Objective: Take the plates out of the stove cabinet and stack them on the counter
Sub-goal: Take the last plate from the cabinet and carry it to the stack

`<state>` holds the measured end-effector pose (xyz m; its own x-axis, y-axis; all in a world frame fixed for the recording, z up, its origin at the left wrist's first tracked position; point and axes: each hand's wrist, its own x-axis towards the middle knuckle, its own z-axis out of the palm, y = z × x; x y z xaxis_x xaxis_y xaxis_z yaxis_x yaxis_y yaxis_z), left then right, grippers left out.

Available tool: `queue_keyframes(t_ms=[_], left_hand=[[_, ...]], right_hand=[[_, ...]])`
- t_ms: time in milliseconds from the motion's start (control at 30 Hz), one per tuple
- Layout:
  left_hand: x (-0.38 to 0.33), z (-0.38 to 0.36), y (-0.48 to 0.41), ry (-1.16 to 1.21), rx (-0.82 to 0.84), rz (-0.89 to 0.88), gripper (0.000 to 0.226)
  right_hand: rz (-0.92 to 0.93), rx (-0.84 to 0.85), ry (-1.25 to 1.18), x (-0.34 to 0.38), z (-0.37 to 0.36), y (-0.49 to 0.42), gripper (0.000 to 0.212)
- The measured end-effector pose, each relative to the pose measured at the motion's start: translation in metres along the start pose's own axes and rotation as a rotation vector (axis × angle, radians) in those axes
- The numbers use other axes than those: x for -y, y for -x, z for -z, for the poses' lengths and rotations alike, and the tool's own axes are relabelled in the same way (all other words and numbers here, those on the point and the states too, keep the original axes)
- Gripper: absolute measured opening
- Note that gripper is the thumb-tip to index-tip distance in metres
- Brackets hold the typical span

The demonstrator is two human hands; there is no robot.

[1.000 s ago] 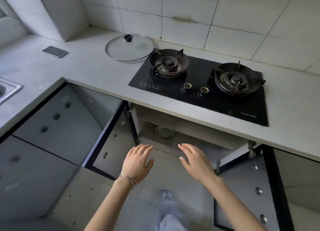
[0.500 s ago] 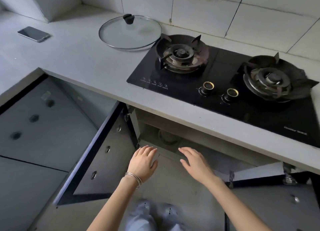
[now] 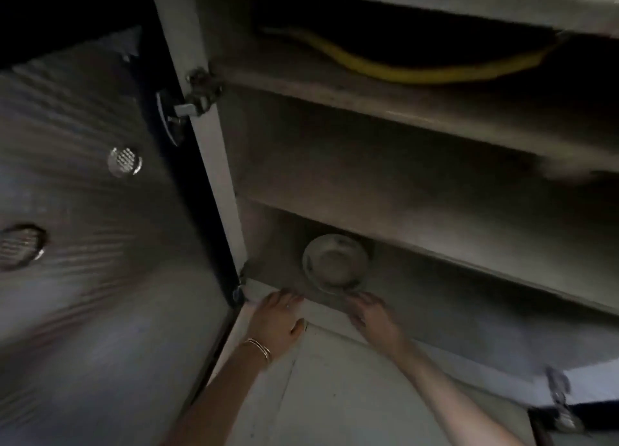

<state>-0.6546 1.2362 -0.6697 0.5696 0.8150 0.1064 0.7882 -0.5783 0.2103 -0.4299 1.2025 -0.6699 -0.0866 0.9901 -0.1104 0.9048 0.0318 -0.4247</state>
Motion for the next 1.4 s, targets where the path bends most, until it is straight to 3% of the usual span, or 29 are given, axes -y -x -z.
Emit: queue_keyframes(t_ms=[300,433,633,767,1033,1233,1300,1400], left_hand=[[0.027,-0.119,-0.028,0.101,-0.082,-0.006,0.047],[0.033,-0.14,-0.032,0.077,-0.035,-0.008,0.048],[0.039,-0.153,-0.035,0.05,-0.072,-0.035,0.049],[0.039,-0.151,-0.035,0.055,-0.111,-0.015,0.048],[0.019,-0.164,-0.028,0.136,-0.032,-0.08,0.047],[0.02,-0.177,-0.038,0.279,0.032,0.063,0.045],[0.022,-0.18,-0.043,0.324,0.092,0.138,0.056],[0.023,-0.186,-0.053,0.465,0.088,0.239,0.065]], right_hand=[[-0.039,-0.186,0.044,-0.099,-0.123,-0.08,0.043],[-0.013,-0.275,0.106,-0.104,-0.135,-0.096,0.033],[-0.077,-0.339,-0.017,-0.099,-0.145,-0.102,0.018],[0.016,-0.456,-0.037,-0.099,-0.152,-0.07,0.013],[0.03,-0.425,-0.105,-0.11,-0.169,0.012,0.032],[0.072,-0.386,-0.132,-0.121,-0.164,0.024,0.033],[-0.005,-0.37,-0.251,-0.122,-0.155,0.025,0.037],[-0.299,-0.363,-0.467,-0.122,-0.144,0.016,0.075]])
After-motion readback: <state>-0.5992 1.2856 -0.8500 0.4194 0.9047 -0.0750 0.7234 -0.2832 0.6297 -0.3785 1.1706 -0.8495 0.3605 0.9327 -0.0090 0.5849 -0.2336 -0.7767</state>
